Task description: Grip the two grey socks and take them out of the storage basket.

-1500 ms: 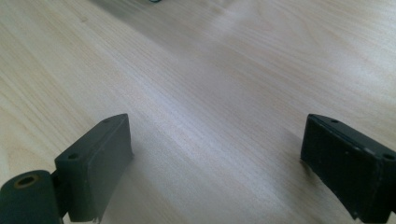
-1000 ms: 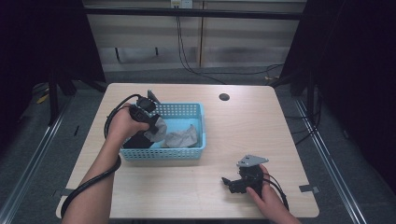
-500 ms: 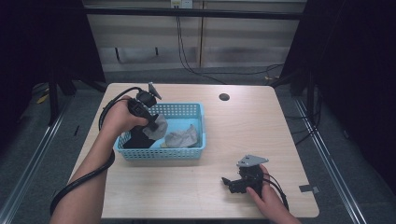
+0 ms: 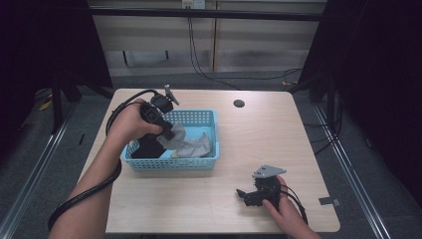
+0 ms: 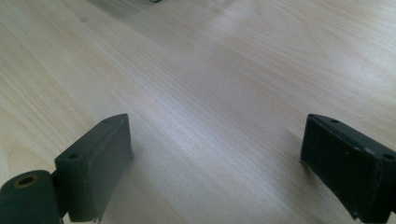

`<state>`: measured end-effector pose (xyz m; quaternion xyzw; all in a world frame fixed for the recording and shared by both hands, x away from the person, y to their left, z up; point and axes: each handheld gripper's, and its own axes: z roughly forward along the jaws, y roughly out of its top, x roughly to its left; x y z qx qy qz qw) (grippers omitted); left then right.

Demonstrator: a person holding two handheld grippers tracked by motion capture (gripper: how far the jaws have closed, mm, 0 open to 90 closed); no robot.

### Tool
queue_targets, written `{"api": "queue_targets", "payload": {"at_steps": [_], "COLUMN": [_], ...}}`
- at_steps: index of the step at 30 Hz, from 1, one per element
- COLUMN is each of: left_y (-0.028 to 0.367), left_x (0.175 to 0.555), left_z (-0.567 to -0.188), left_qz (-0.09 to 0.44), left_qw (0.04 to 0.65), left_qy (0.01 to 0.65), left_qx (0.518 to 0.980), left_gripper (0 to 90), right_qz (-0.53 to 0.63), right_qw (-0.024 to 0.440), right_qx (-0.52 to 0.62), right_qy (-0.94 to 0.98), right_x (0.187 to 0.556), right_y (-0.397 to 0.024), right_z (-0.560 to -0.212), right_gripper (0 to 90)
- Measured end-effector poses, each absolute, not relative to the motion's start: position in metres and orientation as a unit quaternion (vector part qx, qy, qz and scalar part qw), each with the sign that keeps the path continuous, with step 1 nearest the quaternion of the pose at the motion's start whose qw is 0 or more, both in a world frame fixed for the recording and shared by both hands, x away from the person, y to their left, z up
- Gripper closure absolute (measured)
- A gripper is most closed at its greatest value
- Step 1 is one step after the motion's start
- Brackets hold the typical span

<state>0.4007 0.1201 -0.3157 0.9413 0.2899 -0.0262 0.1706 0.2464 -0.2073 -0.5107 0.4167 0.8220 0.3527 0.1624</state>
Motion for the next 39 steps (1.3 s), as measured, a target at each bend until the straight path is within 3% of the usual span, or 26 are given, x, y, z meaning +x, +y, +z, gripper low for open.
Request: {"api": "queue_targets", "payload": {"at_steps": [20, 39], "left_y": [0.084, 0.051], "left_x": [0.355, 0.33], "left_z": [-0.3, -0.354], "left_qz": [-0.045, -0.075], "left_qw": [0.177, 0.152], "left_qy": [0.205, 0.147], "left_qx": [0.962, 0.975], "left_gripper": [83.3, 82.5], "right_qz": [0.353, 0.353], "right_qw": [0.162, 0.163], "right_qx": [0.417, 0.416], "right_qy": [0.822, 0.822], "right_x": [0.246, 0.246], "right_y": [-0.207, -0.207], "right_z": [-0.511, -0.511], "right_gripper": [8.3, 8.3]}}
